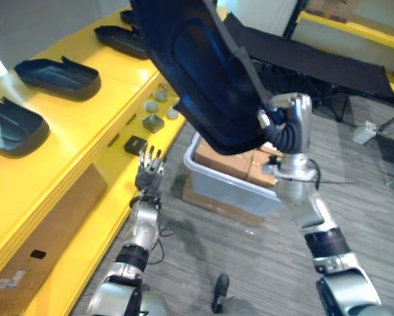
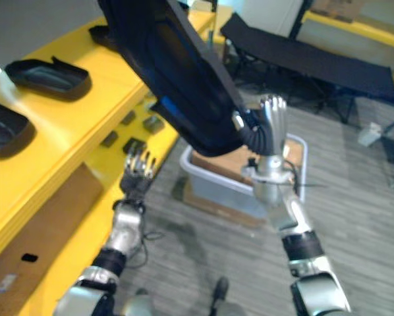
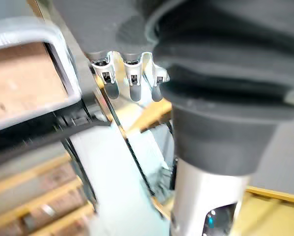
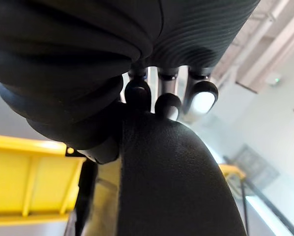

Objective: Walk over and take plastic housings, then place them on the shelf

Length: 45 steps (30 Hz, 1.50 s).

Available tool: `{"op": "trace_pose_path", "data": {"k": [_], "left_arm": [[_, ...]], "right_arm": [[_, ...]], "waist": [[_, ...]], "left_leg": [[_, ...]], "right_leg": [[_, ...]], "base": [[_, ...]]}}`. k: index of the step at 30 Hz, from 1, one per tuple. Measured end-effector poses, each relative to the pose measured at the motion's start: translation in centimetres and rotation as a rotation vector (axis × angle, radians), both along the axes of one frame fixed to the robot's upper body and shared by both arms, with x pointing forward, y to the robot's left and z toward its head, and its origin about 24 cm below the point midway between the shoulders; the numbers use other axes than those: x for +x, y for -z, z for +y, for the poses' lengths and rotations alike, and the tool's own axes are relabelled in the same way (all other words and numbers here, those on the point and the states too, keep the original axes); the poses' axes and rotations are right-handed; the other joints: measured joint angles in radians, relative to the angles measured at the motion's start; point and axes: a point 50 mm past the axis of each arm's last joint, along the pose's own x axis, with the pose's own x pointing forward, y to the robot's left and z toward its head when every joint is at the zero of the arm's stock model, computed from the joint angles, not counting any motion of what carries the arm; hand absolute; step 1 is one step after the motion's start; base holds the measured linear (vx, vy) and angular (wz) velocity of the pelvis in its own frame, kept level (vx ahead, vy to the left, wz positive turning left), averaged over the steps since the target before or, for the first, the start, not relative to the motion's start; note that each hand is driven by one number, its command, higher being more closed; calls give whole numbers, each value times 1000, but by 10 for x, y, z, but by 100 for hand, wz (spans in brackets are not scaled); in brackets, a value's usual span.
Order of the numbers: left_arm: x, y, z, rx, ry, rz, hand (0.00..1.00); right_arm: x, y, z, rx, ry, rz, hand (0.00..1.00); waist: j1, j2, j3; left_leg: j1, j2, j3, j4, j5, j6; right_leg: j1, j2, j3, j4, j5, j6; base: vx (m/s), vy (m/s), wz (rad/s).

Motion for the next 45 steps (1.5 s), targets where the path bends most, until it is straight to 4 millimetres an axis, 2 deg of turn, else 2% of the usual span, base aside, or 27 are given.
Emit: {"op": "trace_pose_path", "data": {"k": [5, 13, 20, 26, 32, 33, 39, 41, 45], "left_arm": [[-1, -15, -3, -80, 23, -108, 0], [-3, -29, -13, -72, 90, -191, 0], [-7, -36, -42, 126, 222, -184, 0], [-11, -40, -66, 240, 295, -159, 0], [-13, -42, -73, 270, 309, -143, 0], [-13, -42, -73, 269, 306, -137, 100], [-13, -42, -73, 266, 256, -107, 100], [-13, -43, -71, 258, 218, -111, 100], [-12, -43, -67, 249, 171, -81, 100]], "right_arm": [[0, 1, 0, 0, 1, 3, 100], [-1, 6, 0, 2, -3, 22, 100], [-3, 9, 8, -33, -64, 36, 100], [-8, 23, 22, -85, -138, 93, 100], [-9, 26, 29, -112, -176, 117, 100], [-9, 26, 30, -108, -181, 122, 100], [-11, 34, 34, -76, -211, 169, 100], [-12, 42, 33, -33, -217, 209, 100], [-14, 50, 39, -8, -241, 241, 100]], "waist": [[-1, 0, 0], [0, 0, 0], [-1, 0, 0], [-1, 1, 0], [-1, 2, 1], [-2, 3, 2], [-3, 5, 3], [-4, 7, 4], [-10, 20, 13]], "left_leg": [[6, -5, 0, -12, 7, 1], [6, -7, -1, -15, 7, 1], [6, -8, 0, -15, 6, 1], [4, -8, 3, -15, 6, 1], [-12, -9, 6, -9, 6, 1], [-12, -9, 6, -9, 6, 1], [-13, -9, 5, -9, 5, 2], [-13, -9, 5, -8, 5, 1], [-14, -6, 8, -4, -2, 2]], "right_leg": [[1, -1, -1, 0, -1, 1], [0, -2, -2, 0, -2, 3], [-1, -3, 0, 0, -3, 4], [-6, -3, 5, 0, -3, 4], [-28, -3, 16, 0, -1, 2], [-28, -3, 16, 0, 0, 2], [-28, -5, 16, 0, -1, 2], [-28, -9, 16, 0, -1, 2], [-28, -9, 20, 0, -1, 2]], "base": [[0, 0, 0], [0, 0, 0], [0, 0, 0], [-2, 3, -1], [-4, 6, -4], [0, 0, 0], [0, 0, 0], [-9, 17, 0], [-12, 5, -2]]}}
